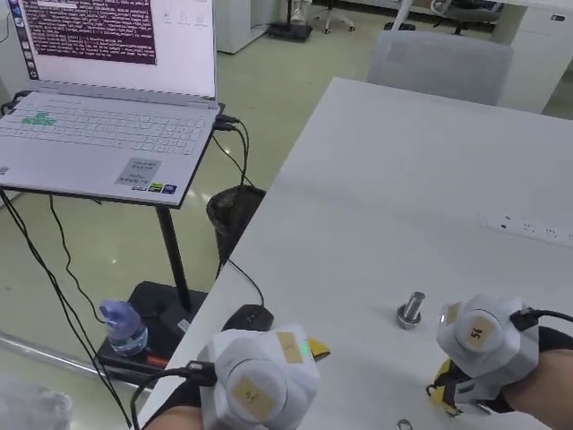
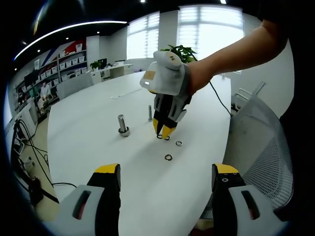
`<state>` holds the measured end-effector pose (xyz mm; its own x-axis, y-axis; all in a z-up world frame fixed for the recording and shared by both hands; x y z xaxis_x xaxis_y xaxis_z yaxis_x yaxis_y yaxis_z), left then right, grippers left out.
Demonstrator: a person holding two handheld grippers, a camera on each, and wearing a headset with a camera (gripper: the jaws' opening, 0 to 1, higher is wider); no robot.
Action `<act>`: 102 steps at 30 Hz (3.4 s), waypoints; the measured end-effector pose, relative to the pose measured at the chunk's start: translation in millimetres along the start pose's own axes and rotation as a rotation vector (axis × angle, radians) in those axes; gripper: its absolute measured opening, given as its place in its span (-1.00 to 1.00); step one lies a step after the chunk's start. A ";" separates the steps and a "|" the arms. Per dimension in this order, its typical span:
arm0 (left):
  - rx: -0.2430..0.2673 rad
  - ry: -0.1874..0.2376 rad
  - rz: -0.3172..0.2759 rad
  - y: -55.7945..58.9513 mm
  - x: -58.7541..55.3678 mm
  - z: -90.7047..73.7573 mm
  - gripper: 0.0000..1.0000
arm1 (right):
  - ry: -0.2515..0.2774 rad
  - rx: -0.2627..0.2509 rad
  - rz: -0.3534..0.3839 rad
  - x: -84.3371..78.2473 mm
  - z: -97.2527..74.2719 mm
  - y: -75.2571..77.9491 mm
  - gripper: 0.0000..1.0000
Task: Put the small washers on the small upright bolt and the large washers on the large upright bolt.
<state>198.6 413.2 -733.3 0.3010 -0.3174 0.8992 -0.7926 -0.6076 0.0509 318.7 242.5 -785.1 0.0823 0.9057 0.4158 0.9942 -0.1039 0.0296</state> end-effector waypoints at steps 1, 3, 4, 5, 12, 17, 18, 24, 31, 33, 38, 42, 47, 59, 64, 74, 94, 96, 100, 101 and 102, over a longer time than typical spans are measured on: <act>-0.002 -0.001 -0.001 0.3 0.0 1.0 0.50 | -0.002 -0.005 0.006 -2.5 -2.8 1.3 -0.74; -0.005 -0.002 0.002 0.6 0.6 3.5 0.51 | -0.006 -0.017 0.018 -9.2 -10.2 4.2 -0.74; -0.005 -0.001 0.002 0.5 1.1 4.3 0.52 | -0.007 -0.023 0.024 -13.1 -14.4 5.7 -0.74; -0.005 0.000 0.001 0.5 1.6 4.9 0.53 | -0.009 -0.026 0.031 -15.9 -16.9 6.5 -0.74; 0.011 -0.004 -0.009 -0.2 1.2 9.4 0.58 | -0.027 -0.046 0.081 -39.8 -36.3 15.2 -0.74; 0.026 -0.015 -0.018 -1.4 -2.4 10.5 0.60 | -0.024 -0.064 0.095 -48.0 -47.3 24.2 -0.74; 0.027 -0.016 -0.020 -1.2 -2.6 10.5 0.60 | -0.022 -0.066 0.096 -48.3 -48.1 25.3 -0.74; 0.035 -0.018 -0.025 0.6 -2.8 11.8 0.61 | -0.003 -0.090 0.111 -44.6 -56.9 45.6 -0.74; 0.043 -0.013 -0.030 -0.2 -2.5 13.6 0.63 | 0.006 -0.116 0.109 -35.6 -65.3 67.2 -0.74; 0.041 -0.013 -0.028 -0.8 -3.4 14.5 0.63 | 0.010 -0.122 0.108 -32.5 -66.0 71.0 -0.74; 0.038 -0.013 -0.029 -0.8 -2.6 17.0 0.63 | 0.015 -0.130 0.109 -27.9 -64.2 79.5 -0.74; 0.033 -0.019 -0.028 -1.6 -2.2 18.2 0.61 | 0.020 -0.135 0.112 -25.0 -62.7 83.0 -0.74; 0.036 -0.024 -0.026 -3.7 -2.2 18.6 0.61 | 0.010 -0.131 0.110 -24.2 -57.9 86.3 -0.74; 0.027 -0.037 -0.028 -2.6 -5.0 19.3 0.60 | -0.006 -0.115 0.119 -27.0 -49.8 87.5 -0.74; 0.022 -0.049 -0.027 -3.1 -8.0 18.5 0.57 | -0.015 -0.107 0.117 -28.8 -43.8 88.2 -0.74; 0.019 -0.053 -0.039 -4.4 -11.6 16.1 0.55 | -0.027 -0.086 0.110 -33.6 -30.2 88.4 -0.74; 0.033 -0.059 -0.041 -8.1 -15.7 7.3 0.55 | -0.078 -0.063 0.080 -37.9 -0.5 90.3 -0.74; 0.035 -0.056 -0.043 -7.4 -15.1 7.4 0.54 | -0.079 -0.062 0.083 -38.4 -0.1 89.9 -0.73; 0.038 -0.051 -0.043 -6.9 -14.3 7.2 0.55 | -0.083 -0.058 0.083 -39.7 0.5 88.2 -0.73; 0.037 -0.052 -0.044 -6.7 -14.1 6.9 0.55 | -0.083 -0.059 0.082 -40.1 0.6 87.9 -0.73; 0.037 -0.052 -0.042 -6.7 -13.9 6.7 0.55 | -0.083 -0.059 0.084 -40.3 0.6 87.7 -0.73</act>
<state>203.3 416.8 -749.0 0.3609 -0.3279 0.8731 -0.7590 -0.6472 0.0707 402.6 197.1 -799.8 0.1731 0.9233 0.3429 0.9778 -0.2027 0.0522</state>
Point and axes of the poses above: the centre of the closed fingertips' face, and the gripper's own axes: z roughly forward along the fingers, y roughly to its right, x roughly out of its top, the point moved 7 cm from there along -z, roughly backward along the fingers, and after that the axes turned 8 degrees about y, right-handed, at the moved point
